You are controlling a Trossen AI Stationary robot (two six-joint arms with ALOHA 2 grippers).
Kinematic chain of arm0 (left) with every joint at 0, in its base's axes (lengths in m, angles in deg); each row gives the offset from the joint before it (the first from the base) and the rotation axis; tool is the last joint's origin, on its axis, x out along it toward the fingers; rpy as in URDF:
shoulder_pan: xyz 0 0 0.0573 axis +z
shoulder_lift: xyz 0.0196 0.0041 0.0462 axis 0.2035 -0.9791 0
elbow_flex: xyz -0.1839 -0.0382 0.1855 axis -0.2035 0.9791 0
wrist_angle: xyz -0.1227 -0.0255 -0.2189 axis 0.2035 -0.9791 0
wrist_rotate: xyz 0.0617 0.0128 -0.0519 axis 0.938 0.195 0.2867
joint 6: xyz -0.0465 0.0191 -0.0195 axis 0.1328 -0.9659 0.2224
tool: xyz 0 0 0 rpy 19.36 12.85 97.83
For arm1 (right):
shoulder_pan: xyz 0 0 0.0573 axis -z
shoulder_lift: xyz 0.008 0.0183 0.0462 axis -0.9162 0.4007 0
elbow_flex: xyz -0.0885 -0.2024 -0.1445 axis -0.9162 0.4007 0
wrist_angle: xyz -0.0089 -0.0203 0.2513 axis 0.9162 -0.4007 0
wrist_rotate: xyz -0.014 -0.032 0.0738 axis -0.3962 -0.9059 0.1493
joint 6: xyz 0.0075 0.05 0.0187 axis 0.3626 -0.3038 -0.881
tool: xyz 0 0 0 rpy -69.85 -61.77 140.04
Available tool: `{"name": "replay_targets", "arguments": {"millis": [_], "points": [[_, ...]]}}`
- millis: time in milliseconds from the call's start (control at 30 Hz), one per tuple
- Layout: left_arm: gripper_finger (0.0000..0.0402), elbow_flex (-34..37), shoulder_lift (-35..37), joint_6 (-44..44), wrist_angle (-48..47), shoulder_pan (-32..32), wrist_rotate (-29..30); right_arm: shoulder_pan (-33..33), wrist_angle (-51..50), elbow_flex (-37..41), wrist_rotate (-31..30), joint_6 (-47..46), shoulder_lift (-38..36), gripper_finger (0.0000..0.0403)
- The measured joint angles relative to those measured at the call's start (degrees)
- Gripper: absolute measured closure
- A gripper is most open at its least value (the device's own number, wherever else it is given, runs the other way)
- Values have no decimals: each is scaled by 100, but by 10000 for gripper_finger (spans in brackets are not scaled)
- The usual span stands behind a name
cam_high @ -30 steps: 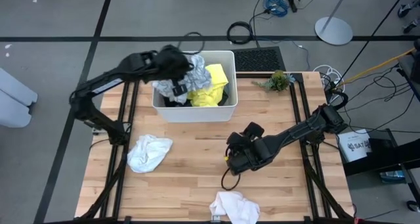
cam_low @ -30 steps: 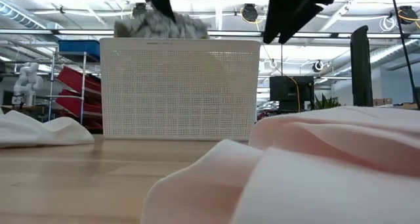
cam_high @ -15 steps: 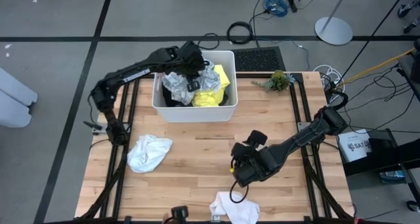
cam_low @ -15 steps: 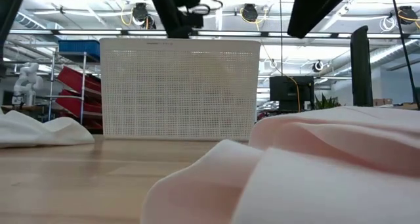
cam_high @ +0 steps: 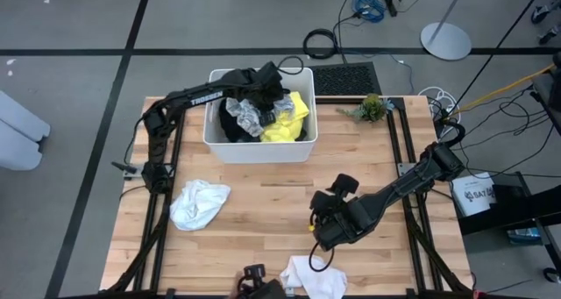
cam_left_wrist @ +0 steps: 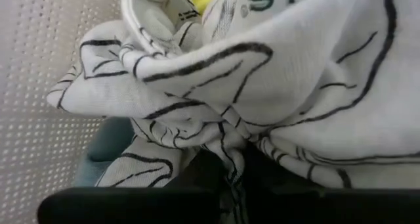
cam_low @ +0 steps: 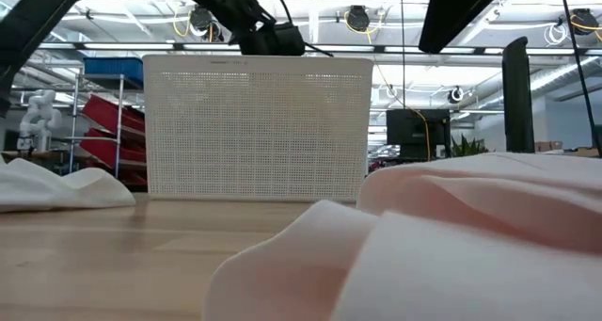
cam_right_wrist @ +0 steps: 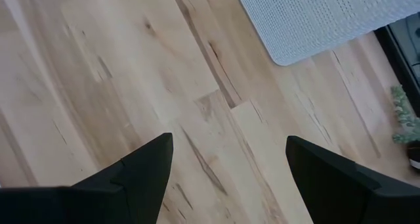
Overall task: Fold laundry
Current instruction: Put the folded white patterned blouse into the white laundry bin, then fold the pink underwear
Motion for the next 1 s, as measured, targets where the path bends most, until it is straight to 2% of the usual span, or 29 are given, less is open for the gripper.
{"name": "replay_targets", "arguments": {"millis": [133,300,467,667,733,800,900,1000], "points": [[365,11,44,59,21,-12,373,7,-117,0,-15,7,0,117],[301,42,451,196,-161,-140,960,30,-194,0,-174,16,0,117],[261,42,1197,341,-272,-279,928,124,-229,0,-191,57,0,117],[252,39,2283,407,-250,-292,637,219,-205,0,-187,147,0,117],[252,39,2607,605,-248,-289,391,239,-179,0,-181,97,0,117],[251,36,2929,864,-311,-298,-166,251,-150,0,-102,9,0,117],[251,33,3345,1236,-606,-319,-1360,241,22,0,268,8,0,117],[251,33,3654,1252,-1210,-489,-2577,136,467,0,643,43,0,117]]}}
